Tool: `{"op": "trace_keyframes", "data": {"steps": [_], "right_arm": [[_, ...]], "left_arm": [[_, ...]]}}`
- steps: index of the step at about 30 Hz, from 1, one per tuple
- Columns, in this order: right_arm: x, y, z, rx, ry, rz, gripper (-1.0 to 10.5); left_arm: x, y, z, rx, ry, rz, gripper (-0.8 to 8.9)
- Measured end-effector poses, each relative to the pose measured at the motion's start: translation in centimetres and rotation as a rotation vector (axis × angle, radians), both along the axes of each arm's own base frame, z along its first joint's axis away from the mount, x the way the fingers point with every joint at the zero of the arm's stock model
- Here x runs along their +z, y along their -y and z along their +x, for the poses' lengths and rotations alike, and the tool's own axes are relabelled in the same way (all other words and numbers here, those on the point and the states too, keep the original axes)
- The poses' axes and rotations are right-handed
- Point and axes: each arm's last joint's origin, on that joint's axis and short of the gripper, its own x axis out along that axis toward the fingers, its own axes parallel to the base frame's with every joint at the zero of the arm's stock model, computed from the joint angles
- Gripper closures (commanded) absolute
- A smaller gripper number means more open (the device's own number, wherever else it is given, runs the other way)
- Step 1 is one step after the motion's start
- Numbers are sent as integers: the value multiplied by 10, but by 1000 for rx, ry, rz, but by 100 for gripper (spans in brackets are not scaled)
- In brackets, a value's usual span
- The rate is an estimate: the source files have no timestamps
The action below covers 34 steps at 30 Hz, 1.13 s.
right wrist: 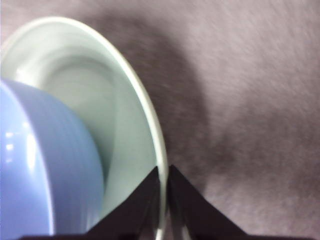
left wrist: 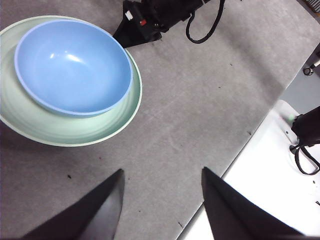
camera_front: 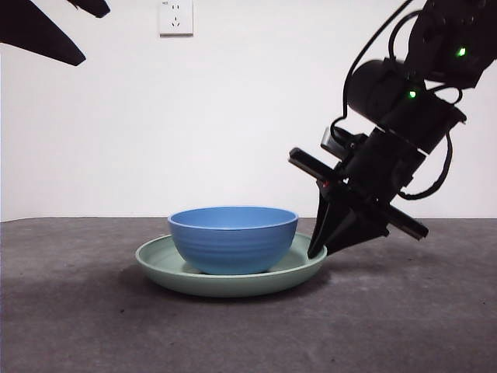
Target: Pick up the blue bowl, put it on the green plate, put it on desk
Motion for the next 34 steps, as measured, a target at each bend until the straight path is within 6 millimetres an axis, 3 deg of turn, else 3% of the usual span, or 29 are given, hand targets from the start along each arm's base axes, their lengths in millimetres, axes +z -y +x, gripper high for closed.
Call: {"op": "trace_keyframes", "data": {"steps": [7, 12, 20, 22, 27, 34], "right_arm": [[0, -1, 0, -8, 3, -7, 926], [1, -2, 0, -5, 4, -7, 763], [4, -1, -2, -9, -3, -18, 763], [15, 1, -4, -16, 26, -24, 763], [62, 10, -20, -8, 156, -17, 763], [123, 27, -65, 83, 309, -34, 763]], "left_arm": [[0, 0, 0, -1, 0, 1, 564], [0, 0, 0, -1, 1, 1, 564], [0, 0, 0, -1, 1, 1, 564], [0, 0, 0, -1, 1, 1, 564], [0, 0, 0, -1, 1, 1, 564], [0, 0, 0, -4, 4, 2, 564]]}}
